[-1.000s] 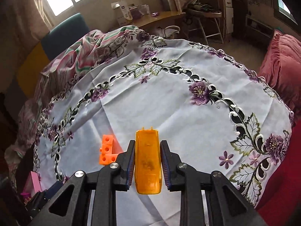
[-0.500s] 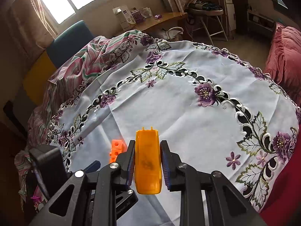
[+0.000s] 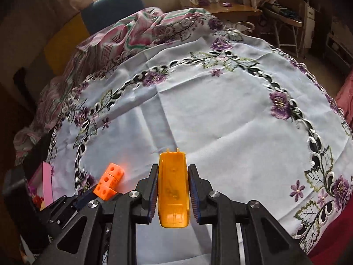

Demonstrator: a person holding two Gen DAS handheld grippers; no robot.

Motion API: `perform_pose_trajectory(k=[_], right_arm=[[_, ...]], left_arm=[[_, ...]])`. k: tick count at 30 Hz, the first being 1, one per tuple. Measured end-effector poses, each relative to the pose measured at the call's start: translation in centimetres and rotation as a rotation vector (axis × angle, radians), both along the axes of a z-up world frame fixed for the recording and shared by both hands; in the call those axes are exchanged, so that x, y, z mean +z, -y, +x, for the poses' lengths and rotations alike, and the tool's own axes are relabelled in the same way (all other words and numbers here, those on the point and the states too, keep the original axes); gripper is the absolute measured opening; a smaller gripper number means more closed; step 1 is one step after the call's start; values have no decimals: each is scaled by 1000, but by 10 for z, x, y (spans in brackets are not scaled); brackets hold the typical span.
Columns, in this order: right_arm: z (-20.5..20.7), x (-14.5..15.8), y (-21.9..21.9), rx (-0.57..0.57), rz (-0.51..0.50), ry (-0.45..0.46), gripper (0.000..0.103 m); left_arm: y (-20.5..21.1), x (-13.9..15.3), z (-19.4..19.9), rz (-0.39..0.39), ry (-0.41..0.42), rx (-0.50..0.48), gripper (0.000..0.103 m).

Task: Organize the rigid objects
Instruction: 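Grasp the orange cube block with the left tool while the right tool holds the orange piece, then carry the orange cube block into the tray and open the left tool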

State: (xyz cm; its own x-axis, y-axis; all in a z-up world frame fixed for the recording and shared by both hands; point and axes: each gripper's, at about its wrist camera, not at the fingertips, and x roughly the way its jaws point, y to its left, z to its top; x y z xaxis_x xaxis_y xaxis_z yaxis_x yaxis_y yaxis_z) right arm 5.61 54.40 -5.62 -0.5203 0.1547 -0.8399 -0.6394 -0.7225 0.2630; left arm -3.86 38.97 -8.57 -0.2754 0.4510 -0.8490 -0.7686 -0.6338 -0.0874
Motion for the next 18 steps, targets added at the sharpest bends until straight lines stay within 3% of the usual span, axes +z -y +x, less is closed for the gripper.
perform_pose_trajectory(k=[8,18], right_arm=[[-35,-16,52,268,89,120,25],[-48,-35,71,349,149,238,25]], left_arm=[[74,31,7,32,-81,112,40],[142,55,8,93,-119,216,39]])
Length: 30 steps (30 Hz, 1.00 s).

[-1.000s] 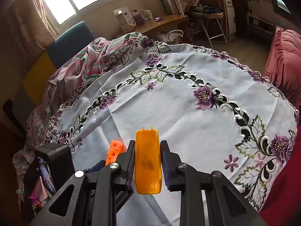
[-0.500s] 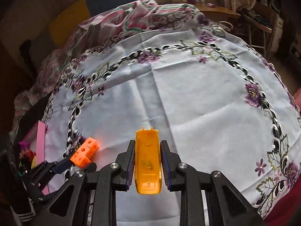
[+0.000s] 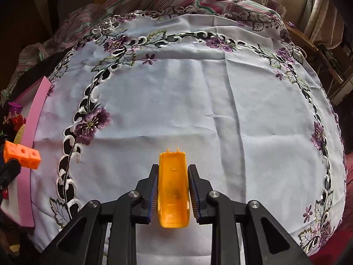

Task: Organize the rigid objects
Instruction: 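Carry the orange cube block into the tray and open the left tool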

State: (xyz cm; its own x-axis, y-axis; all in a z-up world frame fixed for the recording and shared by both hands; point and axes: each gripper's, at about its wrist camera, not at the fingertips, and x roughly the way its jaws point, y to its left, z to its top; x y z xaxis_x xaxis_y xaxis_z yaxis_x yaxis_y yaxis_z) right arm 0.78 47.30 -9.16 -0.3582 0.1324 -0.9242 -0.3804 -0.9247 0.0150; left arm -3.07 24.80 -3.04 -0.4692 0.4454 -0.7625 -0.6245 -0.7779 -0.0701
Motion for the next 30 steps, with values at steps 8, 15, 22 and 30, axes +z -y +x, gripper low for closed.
perform_pose_trajectory(k=[8,15,22,30], right_arm=[[-4,-8,3,15,20,33,25],[-7,-8,4,9,24,36,25],[-8,-7,6,8,33,37,25],[-9,-6,10,21,56,39,25]], left_arm=[[36,11,-3,35,-10,63,39],[59,9,-5,36,-3,107,39],[75,3,-6,39,18,130,39],[117,-1,-3,60,42,182,39]])
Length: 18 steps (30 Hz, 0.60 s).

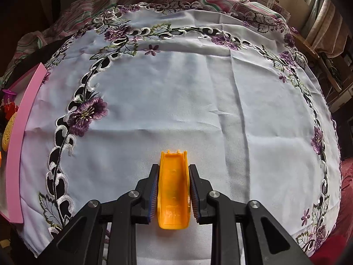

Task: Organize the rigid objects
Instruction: 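Carry the orange cube block into the tray and open the left tool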

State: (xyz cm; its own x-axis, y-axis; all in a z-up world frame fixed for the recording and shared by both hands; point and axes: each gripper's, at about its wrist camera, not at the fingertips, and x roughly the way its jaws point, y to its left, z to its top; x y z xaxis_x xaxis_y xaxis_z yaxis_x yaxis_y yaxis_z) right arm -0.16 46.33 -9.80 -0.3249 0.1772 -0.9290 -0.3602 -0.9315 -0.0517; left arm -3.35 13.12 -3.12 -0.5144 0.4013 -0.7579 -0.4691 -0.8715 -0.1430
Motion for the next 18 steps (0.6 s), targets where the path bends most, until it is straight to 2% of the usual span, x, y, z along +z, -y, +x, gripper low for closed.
perform_pose_trajectory(k=[5,9,13,18], right_arm=[[-1,1,1,2,6,2,25],[-2,1,1,4,12,4,25],[-3,1,1,4,15,6,25],[-3,2,2,4,17,7,25]], left_arm=[[49,-7,7,10,36,65,39],[71,-18,14,4,66,100,39],[72,-20,15,8,60,105,39],[55,-23,10,1,34,55,39]])
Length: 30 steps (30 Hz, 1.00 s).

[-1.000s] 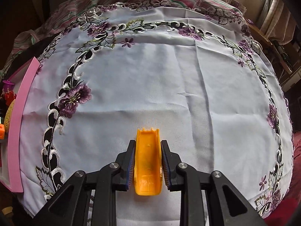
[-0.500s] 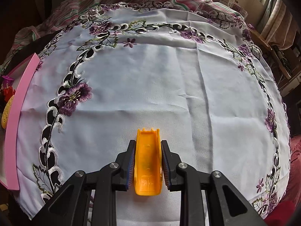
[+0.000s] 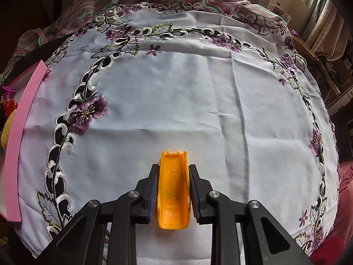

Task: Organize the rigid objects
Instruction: 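Carry the orange cube block into the tray and open the left tool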

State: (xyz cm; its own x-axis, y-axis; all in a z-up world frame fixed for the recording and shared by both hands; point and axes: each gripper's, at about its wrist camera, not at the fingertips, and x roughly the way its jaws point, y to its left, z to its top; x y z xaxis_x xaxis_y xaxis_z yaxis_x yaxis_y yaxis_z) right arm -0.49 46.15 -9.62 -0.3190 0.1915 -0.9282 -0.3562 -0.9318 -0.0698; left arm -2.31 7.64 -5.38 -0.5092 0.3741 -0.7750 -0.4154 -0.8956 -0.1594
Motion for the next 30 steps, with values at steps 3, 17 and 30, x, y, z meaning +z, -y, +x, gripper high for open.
perform_pose_trajectory(k=[3,17,30], right_arm=[[-1,0,0,0,2,1,25],[-2,2,-3,-13,-3,4,25],[-4,2,-2,-19,6,9,25]], left_arm=[[-11,-1,-6,-23,-43,-14,40],[-6,-5,1,43,13,-32,49],[3,19,10,104,-12,-47,41]])
